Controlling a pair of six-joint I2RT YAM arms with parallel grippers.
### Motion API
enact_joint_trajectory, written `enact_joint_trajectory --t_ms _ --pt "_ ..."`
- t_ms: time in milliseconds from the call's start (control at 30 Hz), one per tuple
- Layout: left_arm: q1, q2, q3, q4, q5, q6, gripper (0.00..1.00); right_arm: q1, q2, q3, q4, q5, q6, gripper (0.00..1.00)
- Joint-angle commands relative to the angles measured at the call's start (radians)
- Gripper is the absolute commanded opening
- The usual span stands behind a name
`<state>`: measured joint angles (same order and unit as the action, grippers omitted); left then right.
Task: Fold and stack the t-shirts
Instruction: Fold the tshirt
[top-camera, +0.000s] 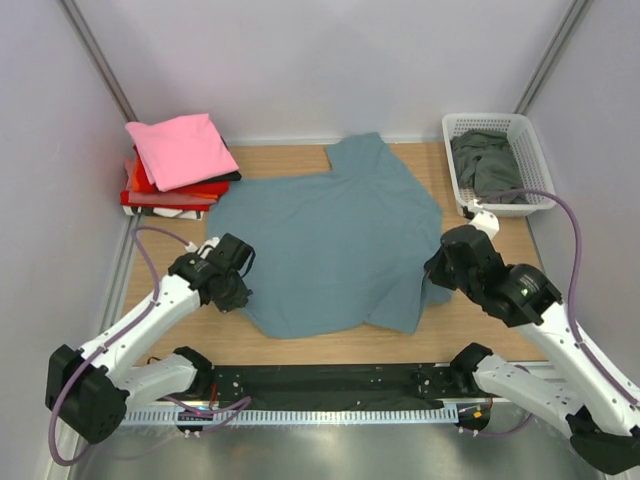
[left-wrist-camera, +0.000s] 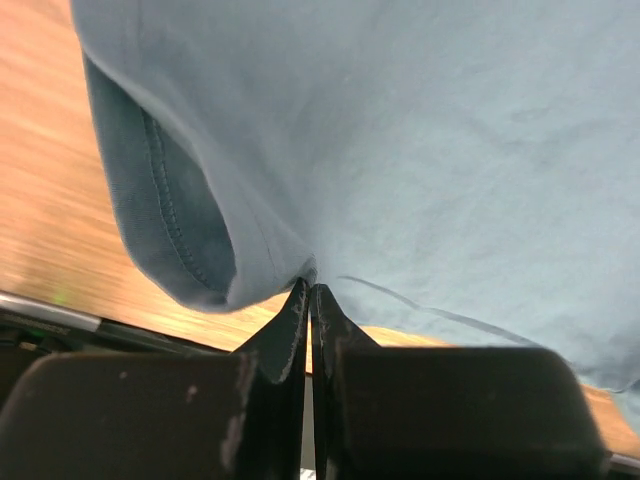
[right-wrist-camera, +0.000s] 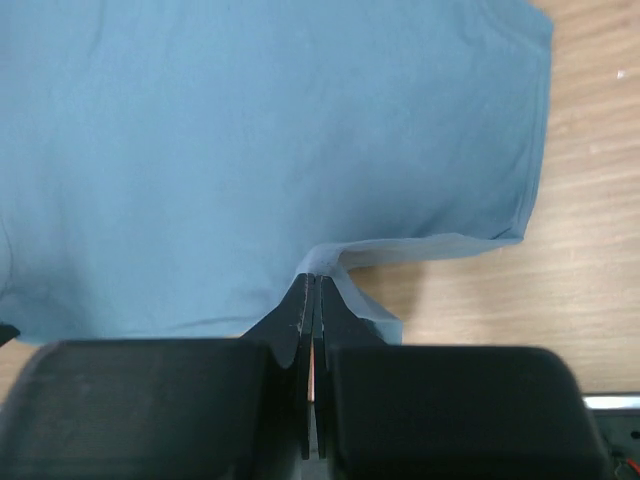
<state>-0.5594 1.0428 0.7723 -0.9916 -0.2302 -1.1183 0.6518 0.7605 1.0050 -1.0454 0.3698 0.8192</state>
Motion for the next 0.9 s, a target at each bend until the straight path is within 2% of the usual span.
enact_joint_trajectory --t_ms 0,200,400,867 --pt "0.044 0.036 0.076 -0.044 0.000 0.129 0.00 0.003 0.091 0.101 0.082 0.101 -0.069 0.01" --pt "0.150 0.108 0.156 -0.047 0.012 0.280 0.00 -0.033 0.242 0.194 0.150 0.143 -0.140 0.01" --pt "0.246 0.166 0.216 -0.025 0.037 0.380 0.00 -0.158 0.351 0.221 0.248 0.072 -0.222 0.01" --pt "0.337 0.371 0.306 0.080 0.061 0.457 0.00 -0.316 0.588 0.337 0.364 -0.011 -0.310 0.01"
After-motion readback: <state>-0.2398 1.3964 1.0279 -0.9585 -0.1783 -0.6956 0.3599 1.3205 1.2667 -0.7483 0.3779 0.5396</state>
